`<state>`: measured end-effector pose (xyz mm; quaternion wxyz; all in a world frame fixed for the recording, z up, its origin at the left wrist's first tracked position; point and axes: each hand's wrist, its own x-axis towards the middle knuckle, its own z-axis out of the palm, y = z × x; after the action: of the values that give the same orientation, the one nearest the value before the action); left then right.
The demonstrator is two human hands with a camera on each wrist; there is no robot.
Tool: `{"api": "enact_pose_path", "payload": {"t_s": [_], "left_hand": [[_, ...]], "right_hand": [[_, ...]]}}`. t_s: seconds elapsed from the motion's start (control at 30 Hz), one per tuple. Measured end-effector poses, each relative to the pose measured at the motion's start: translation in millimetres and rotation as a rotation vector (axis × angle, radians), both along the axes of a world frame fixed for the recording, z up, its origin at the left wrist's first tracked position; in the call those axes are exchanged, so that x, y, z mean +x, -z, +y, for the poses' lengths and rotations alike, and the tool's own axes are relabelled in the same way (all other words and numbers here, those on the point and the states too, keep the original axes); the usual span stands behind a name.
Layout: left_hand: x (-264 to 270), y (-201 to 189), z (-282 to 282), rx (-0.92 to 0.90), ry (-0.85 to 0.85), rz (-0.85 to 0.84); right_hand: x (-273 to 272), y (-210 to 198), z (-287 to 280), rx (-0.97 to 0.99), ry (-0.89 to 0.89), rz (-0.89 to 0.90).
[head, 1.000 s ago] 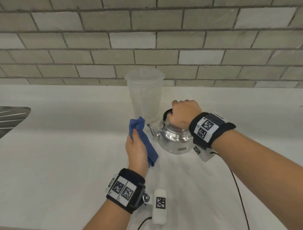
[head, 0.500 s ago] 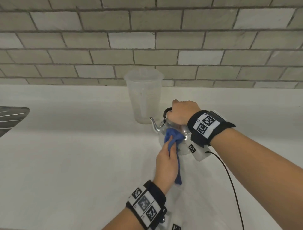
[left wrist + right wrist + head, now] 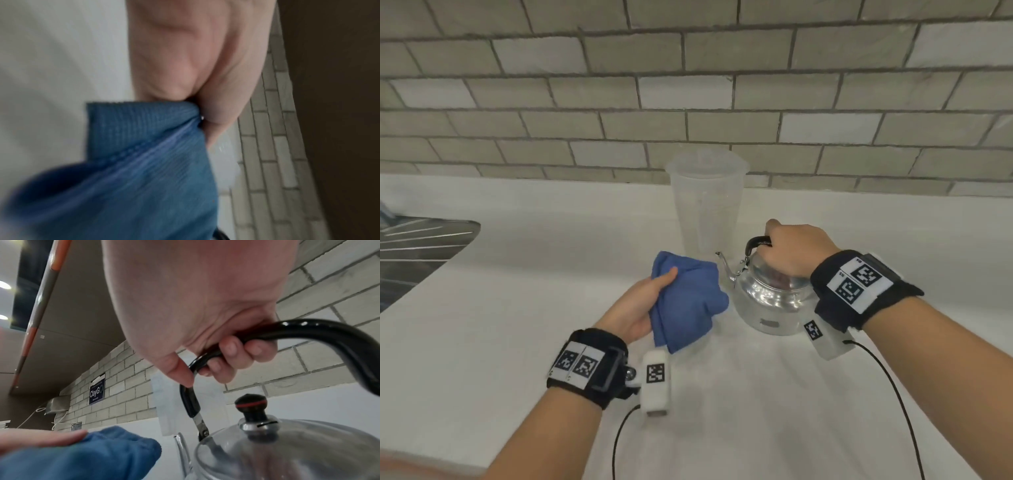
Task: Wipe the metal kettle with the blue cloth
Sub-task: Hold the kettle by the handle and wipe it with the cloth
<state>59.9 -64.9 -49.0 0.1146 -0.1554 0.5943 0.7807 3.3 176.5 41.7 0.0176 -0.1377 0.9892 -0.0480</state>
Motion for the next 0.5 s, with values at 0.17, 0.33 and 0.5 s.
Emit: {"api": "enact_pose_path", "payload": {"t_s": [0.17, 0.33, 0.5], "left_hand": [[-16.7, 21.2, -46.2, -0.601, 0.241, -0.029], [-34.3, 14.0, -46.4, -0.939, 0.349, 0.056], [-34.4, 19.2, -55.3, -1.277, 0.396, 0.024]], "right_hand": [[-2.2, 4.1, 1.2, 0.002, -0.014, 0.035], [-2.4, 5.2, 0.4, -0.015, -0.02, 0.038], [-0.4, 3.7, 0.5, -0.057, -0.028, 0.041]]}}
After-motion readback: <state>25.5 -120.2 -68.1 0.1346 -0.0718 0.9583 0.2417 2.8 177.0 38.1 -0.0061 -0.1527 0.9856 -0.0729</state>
